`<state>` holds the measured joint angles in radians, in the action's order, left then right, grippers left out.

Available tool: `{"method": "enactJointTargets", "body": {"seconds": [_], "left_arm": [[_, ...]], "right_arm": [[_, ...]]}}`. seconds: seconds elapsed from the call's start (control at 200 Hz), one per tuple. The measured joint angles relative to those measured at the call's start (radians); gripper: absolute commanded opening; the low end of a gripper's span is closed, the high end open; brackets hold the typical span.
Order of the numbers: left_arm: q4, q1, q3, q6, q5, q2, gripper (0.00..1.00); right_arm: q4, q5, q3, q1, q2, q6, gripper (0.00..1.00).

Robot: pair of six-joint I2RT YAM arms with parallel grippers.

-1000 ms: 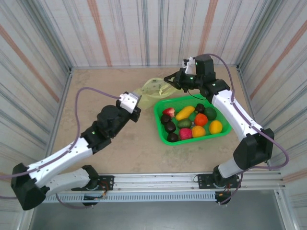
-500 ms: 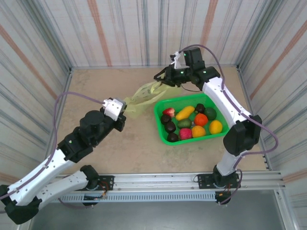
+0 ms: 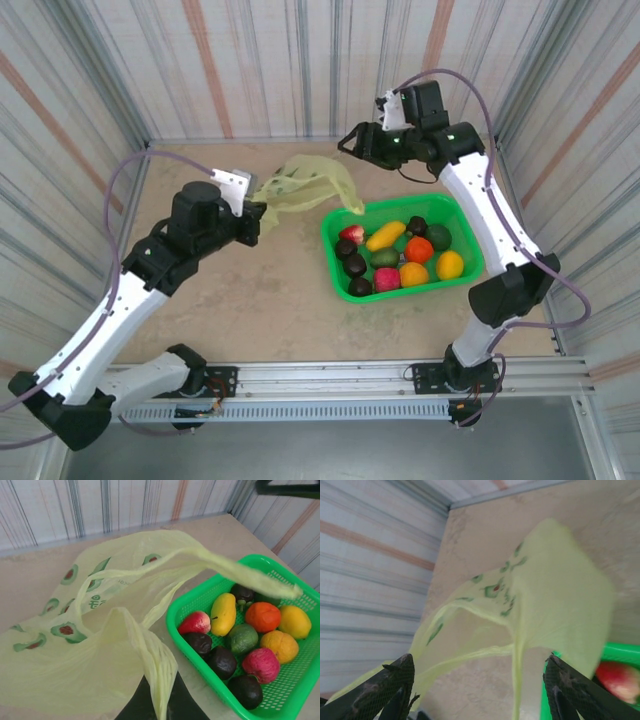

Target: Place the fake fruits into the plastic bag and tie a complex knot

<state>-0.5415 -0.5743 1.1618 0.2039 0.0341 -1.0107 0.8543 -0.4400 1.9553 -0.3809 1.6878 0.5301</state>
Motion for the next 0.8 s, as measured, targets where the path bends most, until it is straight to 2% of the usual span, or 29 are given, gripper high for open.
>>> {"method": "enactJointTargets", "body": {"seconds": [0.125, 0.245, 0.366, 0.496, 0.556, 0.681, 0.746, 0.801], "left_arm": [[-0.026, 0.01, 0.034, 0.031, 0.062, -0.042, 0.0], [-0.031, 0.01, 0.046, 0.034, 0.098, -0.07, 0.0], [-0.031, 0.01, 0.046, 0.024, 0.116, -0.085, 0.0], [-0.021, 0.01, 0.036, -0.003, 0.116, -0.08, 0.0], [0.0, 0.01, 0.009, -0.015, 0.116, -0.063, 0.0], [0.023, 0.01, -0.073, -0.024, 0.113, -0.011, 0.0], [0.029, 0.01, -0.109, -0.024, 0.1, 0.011, 0.0], [0.034, 0.01, -0.139, -0.024, 0.085, 0.03, 0.0]], "right_arm": [[0.074, 0.154, -0.004, 0.0, -0.047, -0.035, 0.58], [0.093, 0.287, -0.101, 0.002, -0.136, -0.051, 0.63], [0.116, 0.328, -0.25, 0.005, -0.249, -0.064, 0.63], [0.119, 0.311, -0.414, -0.009, -0.325, -0.068, 0.63], [0.117, 0.313, -0.484, -0.045, -0.331, -0.068, 0.62], [0.112, 0.332, -0.606, -0.175, -0.317, -0.071, 0.53], [0.112, 0.34, -0.644, -0.235, -0.305, -0.072, 0.46], [0.116, 0.349, -0.656, -0.274, -0.283, -0.071, 0.45]]}}
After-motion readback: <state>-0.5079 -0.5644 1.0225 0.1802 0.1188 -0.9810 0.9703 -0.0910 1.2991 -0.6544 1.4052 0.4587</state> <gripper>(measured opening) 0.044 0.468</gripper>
